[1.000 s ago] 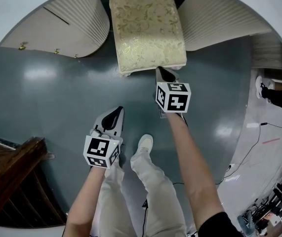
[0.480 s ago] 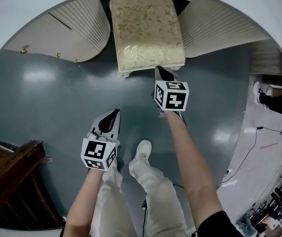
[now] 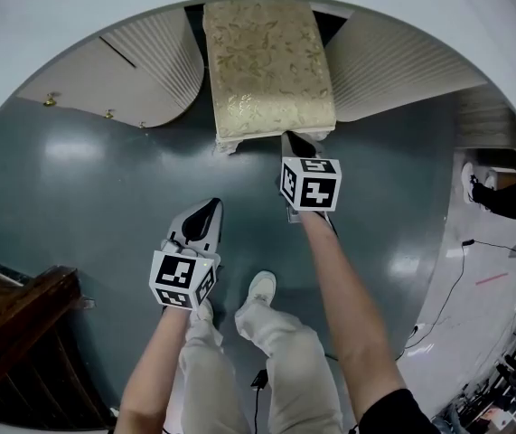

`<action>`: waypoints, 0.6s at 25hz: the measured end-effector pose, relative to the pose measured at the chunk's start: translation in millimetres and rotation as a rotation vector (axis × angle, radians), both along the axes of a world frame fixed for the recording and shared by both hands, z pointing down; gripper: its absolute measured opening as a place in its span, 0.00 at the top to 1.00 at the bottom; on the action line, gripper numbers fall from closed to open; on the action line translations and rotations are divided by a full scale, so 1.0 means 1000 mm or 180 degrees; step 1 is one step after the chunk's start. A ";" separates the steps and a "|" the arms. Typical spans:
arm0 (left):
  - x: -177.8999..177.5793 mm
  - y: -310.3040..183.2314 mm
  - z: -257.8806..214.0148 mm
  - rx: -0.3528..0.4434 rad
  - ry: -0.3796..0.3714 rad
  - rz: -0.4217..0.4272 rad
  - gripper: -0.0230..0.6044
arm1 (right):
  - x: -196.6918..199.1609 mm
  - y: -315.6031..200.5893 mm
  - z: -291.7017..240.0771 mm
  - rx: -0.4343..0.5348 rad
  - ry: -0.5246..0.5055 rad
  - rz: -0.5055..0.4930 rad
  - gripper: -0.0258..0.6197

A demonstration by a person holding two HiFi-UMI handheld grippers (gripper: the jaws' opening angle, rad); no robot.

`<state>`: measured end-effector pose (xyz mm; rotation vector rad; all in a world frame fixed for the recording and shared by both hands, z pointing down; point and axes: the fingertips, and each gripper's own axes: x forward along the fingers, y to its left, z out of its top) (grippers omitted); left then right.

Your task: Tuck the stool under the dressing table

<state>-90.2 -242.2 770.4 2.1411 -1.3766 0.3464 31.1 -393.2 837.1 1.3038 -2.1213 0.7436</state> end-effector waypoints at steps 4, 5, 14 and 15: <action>0.004 -0.006 -0.002 0.0054 0.0033 -0.0012 0.94 | 0.000 -0.004 -0.001 0.0036 0.0023 -0.0011 0.93; 0.003 -0.008 -0.003 0.0066 0.0034 -0.0009 0.94 | -0.001 -0.007 -0.002 0.0042 0.0029 -0.0006 0.93; -0.002 -0.012 -0.004 0.0153 0.0003 -0.0008 0.94 | -0.004 -0.017 0.000 0.0113 0.0053 0.0029 0.93; -0.001 -0.010 -0.003 0.0163 -0.0006 0.0008 0.94 | -0.003 -0.019 0.002 0.0118 0.0051 0.0035 0.93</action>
